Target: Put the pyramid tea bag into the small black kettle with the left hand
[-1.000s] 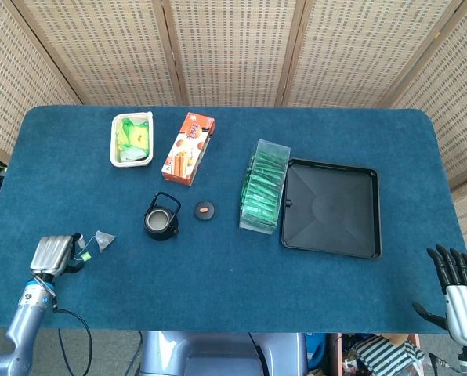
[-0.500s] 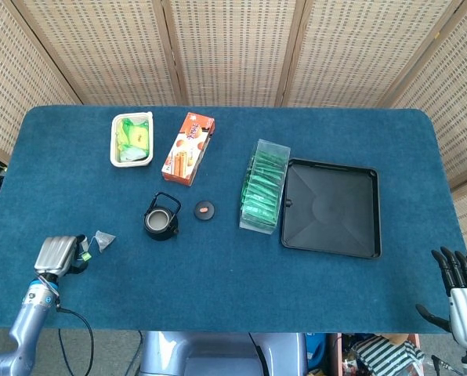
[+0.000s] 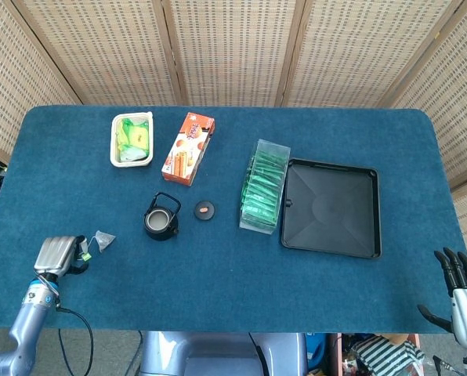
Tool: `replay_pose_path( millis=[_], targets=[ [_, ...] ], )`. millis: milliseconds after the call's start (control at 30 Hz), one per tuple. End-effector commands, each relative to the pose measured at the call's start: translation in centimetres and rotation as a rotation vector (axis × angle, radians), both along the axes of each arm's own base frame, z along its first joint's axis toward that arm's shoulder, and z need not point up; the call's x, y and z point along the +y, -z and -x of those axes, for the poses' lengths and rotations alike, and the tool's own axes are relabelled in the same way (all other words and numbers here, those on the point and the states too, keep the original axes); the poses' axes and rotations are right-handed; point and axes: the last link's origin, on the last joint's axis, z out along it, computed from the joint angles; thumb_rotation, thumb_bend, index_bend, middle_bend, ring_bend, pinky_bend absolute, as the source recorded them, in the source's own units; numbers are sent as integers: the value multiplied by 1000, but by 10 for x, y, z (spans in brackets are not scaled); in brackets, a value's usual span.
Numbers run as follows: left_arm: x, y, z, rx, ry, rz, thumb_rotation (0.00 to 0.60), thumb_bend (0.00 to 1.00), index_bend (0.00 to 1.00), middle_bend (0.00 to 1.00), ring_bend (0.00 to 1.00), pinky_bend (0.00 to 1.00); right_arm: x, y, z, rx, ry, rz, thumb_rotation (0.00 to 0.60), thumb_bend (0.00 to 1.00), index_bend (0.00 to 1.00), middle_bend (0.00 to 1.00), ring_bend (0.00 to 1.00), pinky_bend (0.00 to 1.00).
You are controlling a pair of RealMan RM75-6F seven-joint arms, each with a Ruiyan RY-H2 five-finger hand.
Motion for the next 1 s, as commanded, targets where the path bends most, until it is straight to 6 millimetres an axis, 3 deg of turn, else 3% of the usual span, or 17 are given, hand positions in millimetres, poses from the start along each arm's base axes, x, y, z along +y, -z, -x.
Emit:
replay_pose_path(
  millis=[33,1000],
  targets=[
    [1,0,0,1,-1,-1,600,245,538,667,557,625,0,0,0,0,2,0,600,19,107,147,0,64],
    [6,5,0,-3,-29,9,600,484,565,667,557,625,2,-1,1,4,19,12,600,19,107,148,0,64]
  ],
)
